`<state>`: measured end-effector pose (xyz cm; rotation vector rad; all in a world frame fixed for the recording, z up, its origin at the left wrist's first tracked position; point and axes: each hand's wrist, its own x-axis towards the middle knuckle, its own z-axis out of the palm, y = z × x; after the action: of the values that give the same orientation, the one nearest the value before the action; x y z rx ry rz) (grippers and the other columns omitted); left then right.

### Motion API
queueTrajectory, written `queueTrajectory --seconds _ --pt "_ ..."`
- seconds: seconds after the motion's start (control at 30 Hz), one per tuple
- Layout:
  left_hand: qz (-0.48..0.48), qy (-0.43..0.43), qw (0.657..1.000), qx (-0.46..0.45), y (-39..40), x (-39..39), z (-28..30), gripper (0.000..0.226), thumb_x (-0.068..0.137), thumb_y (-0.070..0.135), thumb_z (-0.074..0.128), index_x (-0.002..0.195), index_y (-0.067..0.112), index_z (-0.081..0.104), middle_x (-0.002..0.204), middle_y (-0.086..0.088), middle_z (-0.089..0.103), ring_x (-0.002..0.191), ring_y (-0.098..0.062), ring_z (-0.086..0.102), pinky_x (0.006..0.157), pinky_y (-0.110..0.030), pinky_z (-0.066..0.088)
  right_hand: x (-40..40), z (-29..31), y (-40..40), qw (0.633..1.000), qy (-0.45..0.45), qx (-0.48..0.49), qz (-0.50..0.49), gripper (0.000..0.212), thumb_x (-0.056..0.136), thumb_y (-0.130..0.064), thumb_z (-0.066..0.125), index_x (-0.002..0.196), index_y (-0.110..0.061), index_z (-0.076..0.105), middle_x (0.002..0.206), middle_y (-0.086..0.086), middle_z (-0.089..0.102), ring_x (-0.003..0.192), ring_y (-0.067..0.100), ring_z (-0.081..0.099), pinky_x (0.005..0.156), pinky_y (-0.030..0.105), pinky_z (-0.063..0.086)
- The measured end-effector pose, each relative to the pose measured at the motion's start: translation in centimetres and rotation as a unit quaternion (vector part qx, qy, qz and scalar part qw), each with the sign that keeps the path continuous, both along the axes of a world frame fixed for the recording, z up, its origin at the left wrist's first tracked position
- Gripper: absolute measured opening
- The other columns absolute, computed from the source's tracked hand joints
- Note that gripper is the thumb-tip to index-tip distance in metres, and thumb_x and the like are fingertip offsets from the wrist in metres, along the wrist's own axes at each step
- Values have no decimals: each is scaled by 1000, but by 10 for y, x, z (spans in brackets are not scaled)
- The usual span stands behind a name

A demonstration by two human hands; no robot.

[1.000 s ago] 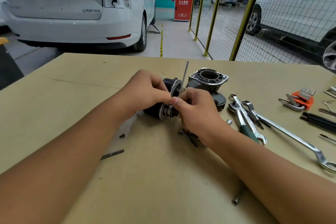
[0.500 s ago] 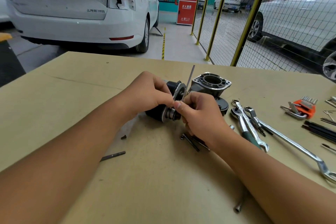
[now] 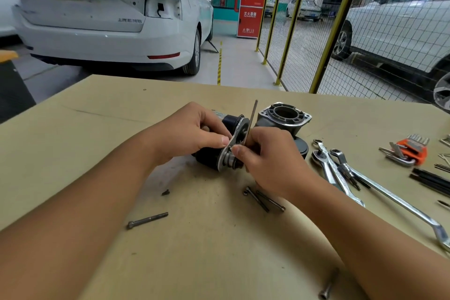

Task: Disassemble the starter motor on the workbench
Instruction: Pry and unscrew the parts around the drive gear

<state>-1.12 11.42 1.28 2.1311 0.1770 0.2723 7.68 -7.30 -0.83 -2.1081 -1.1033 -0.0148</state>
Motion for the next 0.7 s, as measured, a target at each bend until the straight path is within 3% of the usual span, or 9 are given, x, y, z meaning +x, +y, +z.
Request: queueTrajectory --seconds 0.1,0.2,0.3,0.4,0.47,0.53,0.6,0.7 --pt "2 -16 1000 12 -4 1 -1 13 88 6 80 84 18 84 82 -23 64 68 -20 49 66 -32 40 0 -1 1 999 -42 -5 14 26 95 -33 68 74 -19 60 64 -2 57 56 17 51 53 37 43" --pt "25 -93 992 76 -10 4 -8 16 85 2 80 78 16 80 77 1 65 69 -19 58 67 -37 47 -3 -3 1 997 -75 -3 36 9 96 -27 66 91 -20 66 74 -5 62 65 13 56 61 41 51" --pt "23 -154 981 115 -16 4 -10 21 87 -1 76 81 19 75 84 1 68 75 -26 62 70 -37 49 -3 -3 1 995 -84 -1 48 4 96 -25 66 95 -21 65 78 -6 64 70 13 59 65 42 52" --pt "-15 -197 978 69 -21 1 -2 11 91 7 67 85 12 74 82 -1 68 72 -18 61 70 -30 47 -2 -3 0 993 -103 -10 57 2 97 -26 64 98 -25 64 81 -6 65 71 14 60 65 40 52" --pt "-51 -234 971 18 -26 -3 9 18 95 10 59 91 2 74 79 11 66 69 -3 60 69 -18 45 -2 -3 -1 992 -110 -20 56 3 97 -27 63 100 -26 63 82 -7 64 71 14 59 64 39 51" --pt "-80 -261 962 4 -32 -6 19 23 100 14 57 94 0 73 73 17 64 65 1 58 65 -12 42 -2 -4 -2 990 -129 -24 48 5 97 -29 62 97 -24 63 81 -6 61 70 15 57 63 39 51" --pt "-79 -267 960 15 -39 -7 26 18 102 15 61 90 6 73 67 14 63 58 -2 55 59 -16 43 -3 -6 -2 984 -175 -12 28 11 94 -32 64 93 -21 63 88 -3 57 72 20 55 62 40 50" --pt "-57 -271 961 14 -43 -9 26 15 100 10 65 88 9 73 62 -4 64 53 -18 58 52 -28 48 -4 -5 -2 973 -232 -18 -4 21 91 -43 63 100 -24 62 121 1 49 75 24 57 56 35 50"
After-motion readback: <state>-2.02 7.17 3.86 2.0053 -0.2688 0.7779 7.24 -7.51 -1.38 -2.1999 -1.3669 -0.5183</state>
